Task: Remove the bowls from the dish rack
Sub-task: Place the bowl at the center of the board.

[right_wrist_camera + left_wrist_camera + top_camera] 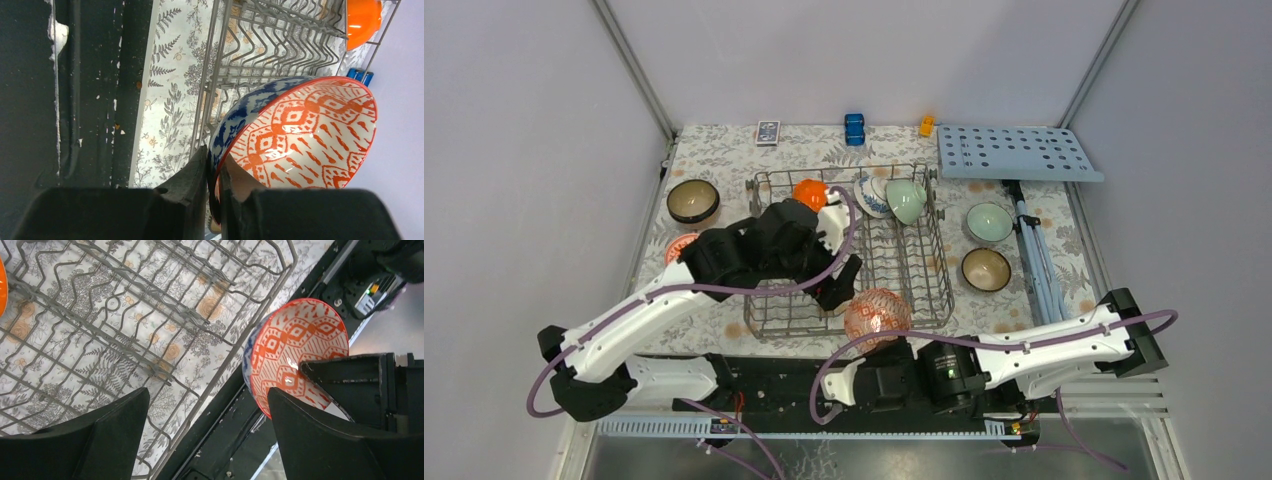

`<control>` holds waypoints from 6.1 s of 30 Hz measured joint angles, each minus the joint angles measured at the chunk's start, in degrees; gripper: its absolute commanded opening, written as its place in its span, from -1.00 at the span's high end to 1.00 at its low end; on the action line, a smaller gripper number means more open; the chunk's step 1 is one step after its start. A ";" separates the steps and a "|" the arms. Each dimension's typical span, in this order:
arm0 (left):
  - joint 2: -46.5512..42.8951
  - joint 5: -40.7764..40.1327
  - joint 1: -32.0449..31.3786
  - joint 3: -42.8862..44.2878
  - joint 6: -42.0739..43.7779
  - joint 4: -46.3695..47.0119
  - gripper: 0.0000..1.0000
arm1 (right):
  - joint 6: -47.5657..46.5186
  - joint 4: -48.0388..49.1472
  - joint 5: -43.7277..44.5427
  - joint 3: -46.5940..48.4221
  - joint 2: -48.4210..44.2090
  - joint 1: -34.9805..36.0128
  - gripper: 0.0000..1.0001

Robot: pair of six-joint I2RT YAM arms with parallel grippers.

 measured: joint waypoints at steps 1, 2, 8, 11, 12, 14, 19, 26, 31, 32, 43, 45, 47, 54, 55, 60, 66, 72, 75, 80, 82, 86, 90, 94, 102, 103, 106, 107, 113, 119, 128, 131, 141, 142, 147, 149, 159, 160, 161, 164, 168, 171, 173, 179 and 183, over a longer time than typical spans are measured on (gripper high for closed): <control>0.33 -0.35 -0.83 0.66 0.15 -1.09 -0.80 | -0.57 -0.17 0.35 0.07 0.17 0.17 1.00; 0.94 -0.96 -2.05 1.51 0.31 -2.10 -0.79 | -0.90 -0.35 0.59 0.20 0.33 0.28 1.00; 5.51 -5.20 -9.94 3.17 0.50 -4.83 -0.63 | -2.54 -0.48 1.90 0.74 1.64 0.63 1.00; 8.15 -7.76 -12.11 3.17 0.50 -5.88 -0.58 | -2.73 -0.46 2.23 0.74 2.29 0.96 1.00; 8.87 -8.74 -12.41 3.17 0.48 -6.12 -0.55 | -2.75 -0.37 2.32 0.74 2.56 1.05 1.00; 9.97 -10.71 -12.68 3.17 0.48 -6.47 -0.53 | -2.75 -0.31 2.38 0.74 2.97 1.18 1.00; 11.82 -15.41 -12.74 3.17 0.13 -6.80 -0.38 | -2.75 -0.31 3.23 0.94 3.76 1.62 1.00; 12.20 -17.05 -13.05 3.15 -0.90 -6.32 0.14 | -2.75 0.13 3.78 1.57 3.76 1.73 1.00; 12.20 -15.69 -13.42 3.15 -1.18 -5.73 0.52 | -2.93 0.22 4.44 1.60 3.76 1.73 1.00; 12.20 -15.15 -13.44 3.15 -1.27 -5.60 0.66 | -2.97 0.24 4.55 1.60 3.76 1.73 1.00; 10.88 -13.14 -13.33 1.49 -2.93 -2.78 1.00 | -2.69 0.42 4.87 1.57 3.82 1.75 0.32; 10.08 -13.22 -13.31 0.50 -3.04 -2.01 1.00 | -2.25 0.79 5.33 1.57 3.82 1.77 -0.04; 9.29 -13.81 -13.09 -1.16 -3.26 -1.33 1.00 | -1.14 2.78 6.88 1.60 3.74 1.81 -0.33; 8.04 -13.38 -8.59 -4.61 -6.84 1.90 1.00 | 6.12 8.68 9.77 1.62 3.74 1.90 -0.99; 7.52 -13.16 -7.08 -4.87 -7.52 2.56 1.00 | 7.41 9.42 9.97 1.66 3.72 1.90 -0.99; 4.28 -13.25 2.36 -5.88 -11.10 6.19 1.00 | 15.02 14.12 11.45 3.23 3.17 1.92 -0.99; 0.59 -13.14 11.52 -8.00 -15.65 10.82 1.00 | 24.11 22.29 16.63 5.53 2.25 1.90 -0.99; -1.92 -13.86 16.09 -12.37 -20.52 12.96 1.00 | 36.20 25.57 20.61 8.28 1.42 -0.83 -0.98; -3.85 -14.51 17.75 -14.84 -23.52 13.35 1.00 | 44.09 26.21 19.12 8.87 -0.22 -8.02 -0.86; -6.14 -15.56 18.38 -16.70 -28.89 13.49 1.00 | 53.44 26.84 16.13 8.83 -3.98 -21.14 -0.47; -7.50 -15.61 18.36 -17.75 -31.34 13.66 1.00 | 56.26 27.04 12.92 8.85 -4.81 -25.73 -0.42; -9.64 -15.61 18.38 -19.28 -36.09 13.18 1.00 | 59.89 26.67 6.03 9.22 -3.48 -32.30 -0.41; -8.98 -15.56 18.36 -19.30 -40.09 11.56 1.00 | 61.07 25.79 -0.39 12.02 1.77 -36.00 -0.29; -6.88 -15.30 18.36 -19.30 -42.07 8.98 1.00 | 60.81 24.96 -5.01 13.53 6.34 -37.44 -0.15; -6.58 -15.32 18.38 -19.30 -43.95 7.19 1.00 | 59.06 22.29 -6.16 14.08 10.38 -37.59 -0.02; -6.58 -15.32 18.36 -19.30 -44.09 7.04 1.00 | 58.93 22.18 -6.27 14.34 10.86 -37.59 0.00; -6.58 -15.30 18.36 -19.30 -44.35 6.51 1.00 | 58.21 21.46 -6.32 15.80 12.72 -37.64 0.07; -6.58 -15.30 18.36 -19.30 -44.41 6.40 1.00 | 57.96 21.33 -6.29 16.02 13.07 -37.64 0.11; -6.58 -15.28 18.36 -19.30 -44.52 6.38 1.00 | 57.05 20.04 -6.23 16.81 14.84 -37.83 0.33; -6.58 -15.23 18.36 -19.30 -44.52 6.36 1.00 | 56.48 19.39 -6.16 17.27 16.44 -37.97 0.74; -6.58 -14.95 18.16 -19.30 -44.68 6.62 0.23 | 57.20 19.17 -5.86 17.33 16.94 -38.71 1.00; -6.67 -15.23 18.23 -19.30 -44.26 6.95 0.17 | 56.65 18.03 -6.43 17.33 16.94 -38.58 1.00; -7.45 -16.50 18.25 -19.30 -41.97 6.62 0.48 | 56.48 16.41 -7.43 17.33 17.00 -38.58 1.00; -7.43 -16.52 18.23 -19.30 -41.55 6.64 0.50 | 56.50 16.44 -7.50 17.33 17.11 -38.58 1.00; -7.43 -17.16 17.57 -19.32 -41.27 6.34 0.51 | 56.57 16.37 -7.54 17.35 18.05 -38.58 1.00; -7.43 -17.38 16.92 -19.34 -41.27 6.27 0.50 | 56.63 16.41 -7.63 17.38 18.32 -38.58 1.00; -7.19 -18.95 14.58 -20.04 -40.04 5.55 1.00 | 56.65 15.19 -8.44 17.40 18.49 -38.60 1.00; -7.19 -18.95 14.43 -20.13 -39.93 5.57 1.00 | 56.63 14.99 -8.52 17.40 18.49 -38.60 1.00; -7.21 -18.95 14.32 -20.22 -39.87 5.57 1.00 | 56.61 14.80 -8.59 17.40 18.49 -38.60 1.00; -7.21 -18.88 14.19 -20.33 -39.52 5.60 1.00 | 56.63 14.67 -8.87 17.40 18.49 -38.60 0.92; -7.21 -18.86 14.12 -20.33 -38.71 5.70 1.00 | 56.61 14.73 -9.44 17.40 18.49 -38.62 0.06; -7.21 -19.08 13.94 -20.33 -38.27 5.73 1.00 | 57.11 16.50 -10.95 17.40 18.32 -38.64 -0.45; -7.21 -19.85 13.97 -20.35 -37.94 5.40 1.00 | 57.11 17.79 -12.22 17.42 17.84 -38.58 -0.62; -6.54 -21.84 16.17 -18.78 -35.52 4.00 1.00 | 56.33 18.16 -13.68 18.51 14.14 -38.60 -0.78; -6.27 -23.47 21.53 -15.85 -33.18 1.70 1.00 | 55.39 19.15 -13.29 16.55 7.72 -38.60 -0.79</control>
